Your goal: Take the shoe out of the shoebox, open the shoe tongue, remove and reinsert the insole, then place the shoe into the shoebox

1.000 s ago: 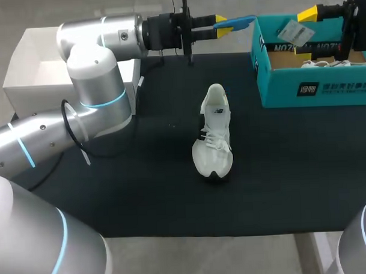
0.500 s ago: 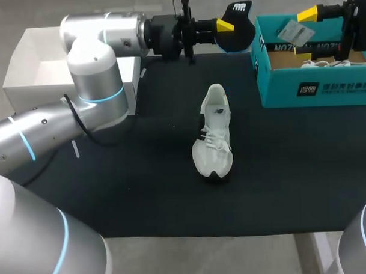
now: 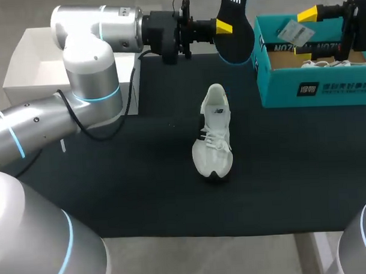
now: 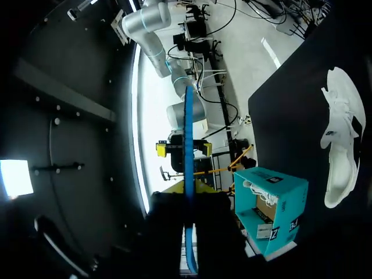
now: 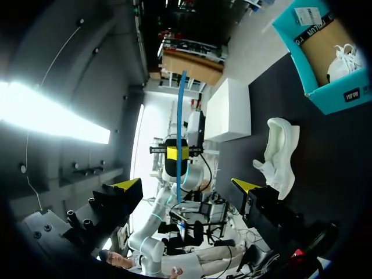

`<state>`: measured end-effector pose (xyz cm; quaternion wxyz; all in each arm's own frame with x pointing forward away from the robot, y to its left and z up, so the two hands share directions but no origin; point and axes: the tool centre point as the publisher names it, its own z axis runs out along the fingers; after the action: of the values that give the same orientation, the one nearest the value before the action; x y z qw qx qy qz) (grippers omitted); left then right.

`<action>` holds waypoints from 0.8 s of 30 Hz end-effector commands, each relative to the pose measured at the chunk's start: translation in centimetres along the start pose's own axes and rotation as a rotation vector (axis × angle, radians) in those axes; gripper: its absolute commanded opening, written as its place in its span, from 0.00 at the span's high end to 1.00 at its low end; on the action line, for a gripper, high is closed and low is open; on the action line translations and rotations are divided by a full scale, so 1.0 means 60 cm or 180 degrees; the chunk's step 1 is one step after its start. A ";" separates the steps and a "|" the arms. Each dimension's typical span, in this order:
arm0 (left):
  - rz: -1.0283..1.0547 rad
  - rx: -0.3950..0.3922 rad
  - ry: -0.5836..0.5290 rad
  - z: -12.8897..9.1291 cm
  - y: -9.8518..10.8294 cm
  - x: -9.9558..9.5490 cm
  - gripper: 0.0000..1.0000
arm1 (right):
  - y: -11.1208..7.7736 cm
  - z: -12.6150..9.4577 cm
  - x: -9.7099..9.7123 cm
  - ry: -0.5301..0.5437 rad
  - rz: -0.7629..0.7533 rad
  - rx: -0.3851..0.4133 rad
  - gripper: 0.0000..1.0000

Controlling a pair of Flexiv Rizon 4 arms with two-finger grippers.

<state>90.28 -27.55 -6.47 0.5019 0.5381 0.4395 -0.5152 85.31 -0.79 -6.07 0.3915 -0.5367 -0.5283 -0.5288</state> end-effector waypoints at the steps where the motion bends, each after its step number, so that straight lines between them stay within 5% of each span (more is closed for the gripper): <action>1: 0.0015 -0.0099 -0.0150 -0.002 -0.017 0.015 1.00 | 0.001 0.002 0.000 -0.0003 0.0001 -0.0002 0.00; 14: 0.0058 -0.0058 0.0010 0.005 -0.014 0.019 1.00 | 0.007 0.003 0.000 0.0037 -0.0047 -0.0047 0.00; 24: 0.0050 -0.0143 0.0029 0.029 -0.006 0.040 1.00 | 0.022 0.048 0.008 -0.0127 -0.0243 0.0151 0.00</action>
<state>89.76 -28.46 -8.54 0.5134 0.5327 0.4478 -0.5022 85.78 1.18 -6.26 0.3682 -0.5199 -0.5600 -0.5296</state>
